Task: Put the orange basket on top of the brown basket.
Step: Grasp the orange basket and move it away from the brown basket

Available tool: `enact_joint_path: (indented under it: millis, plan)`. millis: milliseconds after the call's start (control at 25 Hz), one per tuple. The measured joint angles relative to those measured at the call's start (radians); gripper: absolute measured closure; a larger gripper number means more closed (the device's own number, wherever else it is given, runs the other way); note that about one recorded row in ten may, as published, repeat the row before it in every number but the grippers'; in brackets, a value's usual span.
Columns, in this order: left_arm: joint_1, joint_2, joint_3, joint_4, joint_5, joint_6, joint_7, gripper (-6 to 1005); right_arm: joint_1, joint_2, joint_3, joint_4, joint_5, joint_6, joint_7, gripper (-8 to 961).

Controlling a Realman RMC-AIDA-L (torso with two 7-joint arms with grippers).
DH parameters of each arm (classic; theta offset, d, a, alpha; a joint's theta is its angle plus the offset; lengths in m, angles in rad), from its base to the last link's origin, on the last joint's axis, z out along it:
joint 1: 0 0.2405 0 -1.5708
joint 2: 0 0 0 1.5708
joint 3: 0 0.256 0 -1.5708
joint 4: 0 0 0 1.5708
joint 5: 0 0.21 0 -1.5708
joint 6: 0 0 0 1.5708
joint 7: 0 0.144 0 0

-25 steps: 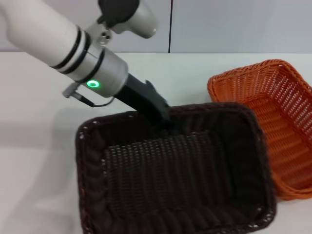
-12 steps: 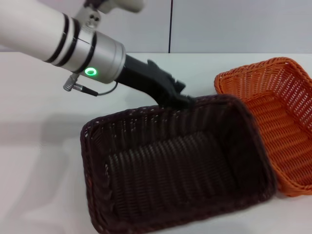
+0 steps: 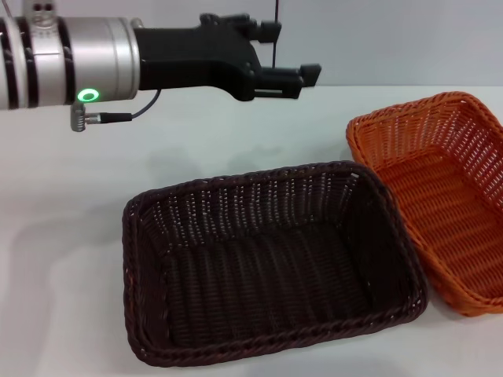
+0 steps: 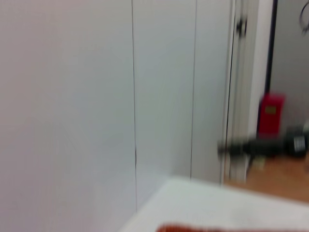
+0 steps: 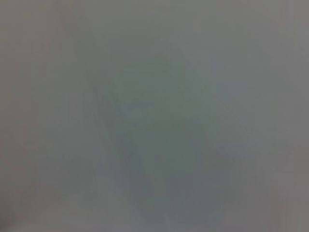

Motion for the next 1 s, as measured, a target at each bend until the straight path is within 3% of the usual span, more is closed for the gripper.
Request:
enact_joint_path:
  millis: [120,160,200,320,360,720,760,920,1000]
  plan:
    - [0.022,0.001,-0.007,0.010,-0.069,0.006,0.051,192,0.024,-0.008,-0.011,-0.039,-0.112,-0.058,0.036,288]
    - [0.033,0.000,-0.019,0.021,-0.111,0.008,0.080,162,0.087,-0.022,-0.026,-0.088,-0.363,-0.173,0.086,288]
    - [0.035,0.000,-0.023,0.031,-0.131,0.010,0.092,132,0.123,-0.024,-0.029,-0.108,-0.480,-0.223,0.103,288]
    - [0.036,0.000,-0.030,0.058,-0.168,0.012,0.111,132,0.166,-0.020,-0.037,-0.134,-0.622,-0.262,0.111,288]
    - [0.032,0.001,-0.040,0.087,-0.193,0.013,0.126,133,0.197,-0.007,-0.071,-0.162,-0.717,-0.281,0.116,288]
    - [0.027,0.002,-0.049,0.141,-0.231,0.012,0.135,134,0.235,0.020,-0.276,-0.210,-0.814,-0.316,0.163,287]
    - [0.030,0.002,-0.050,0.142,-0.239,0.013,0.135,134,0.240,0.038,-0.319,-0.216,-0.850,-0.330,0.172,287]
    - [0.033,0.002,-0.054,0.145,-0.248,0.014,0.135,135,0.241,0.057,-0.363,-0.234,-0.874,-0.372,0.170,287]
    - [0.031,0.003,-0.072,0.158,-0.253,0.012,0.135,135,0.245,0.074,-0.414,-0.273,-0.877,-0.464,0.158,287]
